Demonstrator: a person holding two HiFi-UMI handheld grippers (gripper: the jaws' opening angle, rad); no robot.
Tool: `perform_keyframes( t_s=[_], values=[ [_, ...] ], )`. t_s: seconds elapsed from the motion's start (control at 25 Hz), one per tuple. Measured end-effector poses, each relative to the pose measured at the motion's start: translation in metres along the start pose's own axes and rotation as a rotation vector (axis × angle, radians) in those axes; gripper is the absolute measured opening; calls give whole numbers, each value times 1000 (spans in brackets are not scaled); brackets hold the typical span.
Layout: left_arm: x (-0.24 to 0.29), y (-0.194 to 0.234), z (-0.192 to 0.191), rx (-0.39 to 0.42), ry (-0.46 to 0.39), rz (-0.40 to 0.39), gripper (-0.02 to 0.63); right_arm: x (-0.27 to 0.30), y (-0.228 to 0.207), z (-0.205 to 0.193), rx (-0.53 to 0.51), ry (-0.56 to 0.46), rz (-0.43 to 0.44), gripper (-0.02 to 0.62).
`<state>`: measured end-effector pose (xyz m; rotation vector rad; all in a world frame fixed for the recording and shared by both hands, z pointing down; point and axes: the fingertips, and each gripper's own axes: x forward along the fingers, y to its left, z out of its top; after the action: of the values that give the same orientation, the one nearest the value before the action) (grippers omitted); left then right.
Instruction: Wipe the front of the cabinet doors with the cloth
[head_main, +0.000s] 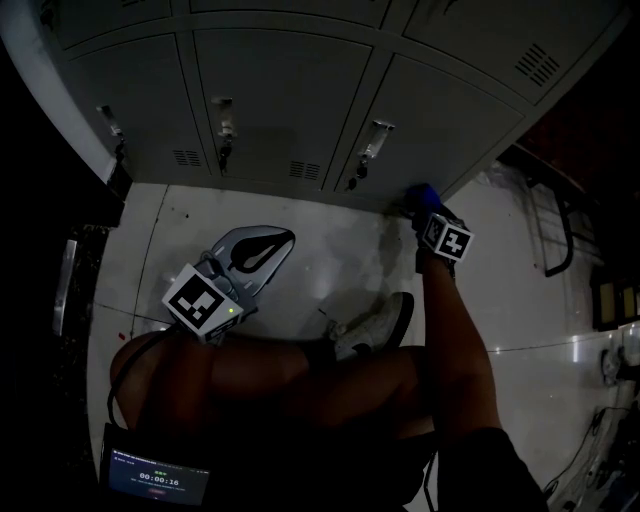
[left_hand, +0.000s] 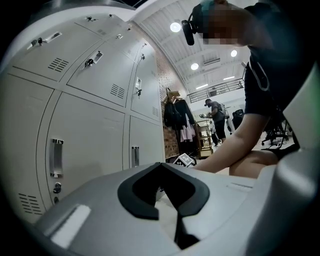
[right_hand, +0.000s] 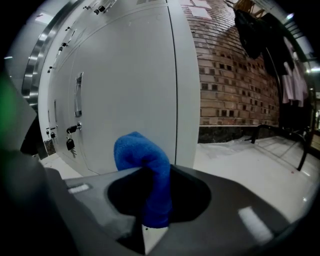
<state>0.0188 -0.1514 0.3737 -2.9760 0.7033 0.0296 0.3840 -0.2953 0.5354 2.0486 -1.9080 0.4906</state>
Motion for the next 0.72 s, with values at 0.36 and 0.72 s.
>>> perform_keyframes(
  t_s=[0.36, 0.72],
  values=[
    [0, -1, 1, -8, 5, -2, 6, -1, -22, -8, 42, 17, -52, 81],
    [-3, 8, 1, 2, 10, 22, 6, -19, 0, 8, 86, -2, 51, 81]
  ],
)
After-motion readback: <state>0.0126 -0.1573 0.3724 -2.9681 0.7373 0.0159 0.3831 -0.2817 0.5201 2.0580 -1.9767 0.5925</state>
